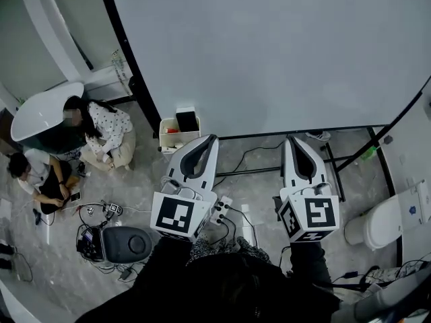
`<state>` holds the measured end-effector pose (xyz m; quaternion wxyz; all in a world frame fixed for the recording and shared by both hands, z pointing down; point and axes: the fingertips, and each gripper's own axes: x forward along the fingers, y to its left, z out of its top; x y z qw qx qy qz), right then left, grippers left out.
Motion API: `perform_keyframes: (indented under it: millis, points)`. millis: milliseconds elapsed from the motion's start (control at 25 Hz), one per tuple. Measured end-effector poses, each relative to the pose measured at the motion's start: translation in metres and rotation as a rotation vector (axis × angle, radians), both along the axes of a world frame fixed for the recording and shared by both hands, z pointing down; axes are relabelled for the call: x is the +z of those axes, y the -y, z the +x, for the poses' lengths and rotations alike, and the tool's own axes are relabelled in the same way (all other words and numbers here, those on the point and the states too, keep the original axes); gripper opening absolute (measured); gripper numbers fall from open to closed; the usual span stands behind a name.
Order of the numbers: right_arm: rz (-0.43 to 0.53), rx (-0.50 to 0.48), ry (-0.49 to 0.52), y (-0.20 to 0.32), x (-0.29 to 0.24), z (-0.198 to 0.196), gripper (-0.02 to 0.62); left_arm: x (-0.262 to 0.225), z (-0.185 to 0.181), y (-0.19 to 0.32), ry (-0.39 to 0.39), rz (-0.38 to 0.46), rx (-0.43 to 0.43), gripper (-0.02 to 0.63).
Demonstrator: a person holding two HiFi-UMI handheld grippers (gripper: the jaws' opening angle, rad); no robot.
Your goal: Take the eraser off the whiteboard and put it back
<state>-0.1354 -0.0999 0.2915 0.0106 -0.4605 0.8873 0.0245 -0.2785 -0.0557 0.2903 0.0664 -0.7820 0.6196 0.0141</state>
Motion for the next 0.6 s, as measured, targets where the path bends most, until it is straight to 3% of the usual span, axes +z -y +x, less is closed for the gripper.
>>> perform_keyframes:
  millis: [320,600]
  points:
    - [0.005,0.046,-0.019,-0.004,0.001,0.041,0.011,-0.004,0.030,-0.005,0.015,0.009,0.010,0.006]
    - [-0.001,0.048,-0.012,-0.006,0.002,0.047,0.011,-0.005,0.040,-0.004,0.022,0.014,0.030,0.006]
